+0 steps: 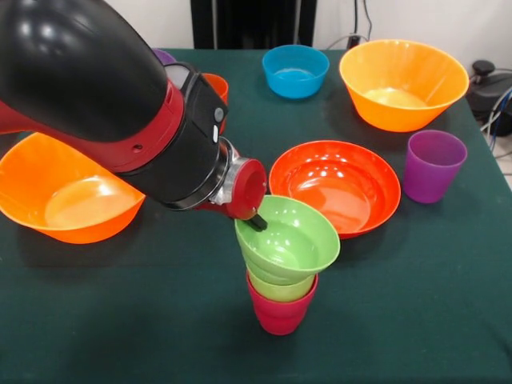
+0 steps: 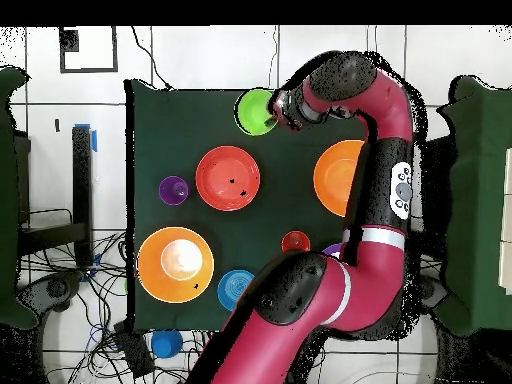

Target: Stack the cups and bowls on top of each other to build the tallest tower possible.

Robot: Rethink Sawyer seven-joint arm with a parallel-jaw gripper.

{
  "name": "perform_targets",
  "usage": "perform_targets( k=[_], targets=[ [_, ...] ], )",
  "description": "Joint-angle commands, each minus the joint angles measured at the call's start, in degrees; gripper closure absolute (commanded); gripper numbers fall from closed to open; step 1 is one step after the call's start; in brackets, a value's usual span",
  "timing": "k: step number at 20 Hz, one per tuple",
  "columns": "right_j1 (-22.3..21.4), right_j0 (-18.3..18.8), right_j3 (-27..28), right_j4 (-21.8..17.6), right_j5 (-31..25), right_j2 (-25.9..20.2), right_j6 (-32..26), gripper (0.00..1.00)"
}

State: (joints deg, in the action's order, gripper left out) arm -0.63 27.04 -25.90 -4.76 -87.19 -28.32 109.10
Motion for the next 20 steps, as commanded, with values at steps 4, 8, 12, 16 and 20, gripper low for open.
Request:
perform_targets(
  k=[4,8,12,16,20],
  targets=[
    [2.5,-0.6,0.5,-3.8,-4.5,-3.0,-13.6,1.0],
    [2.5,-0.7,0.8,-3.9,-5.1,-3.2,-14.1,0.0],
    [2.7,-0.8,1.3,-4.0,-6.0,-3.3,-13.8,0.0],
    [2.7,-1.0,1.9,-4.1,-6.9,-3.3,-13.0,0.0],
    [3.0,-1.1,2.6,-4.3,-7.7,-3.3,-12.0,0.0]
  ],
)
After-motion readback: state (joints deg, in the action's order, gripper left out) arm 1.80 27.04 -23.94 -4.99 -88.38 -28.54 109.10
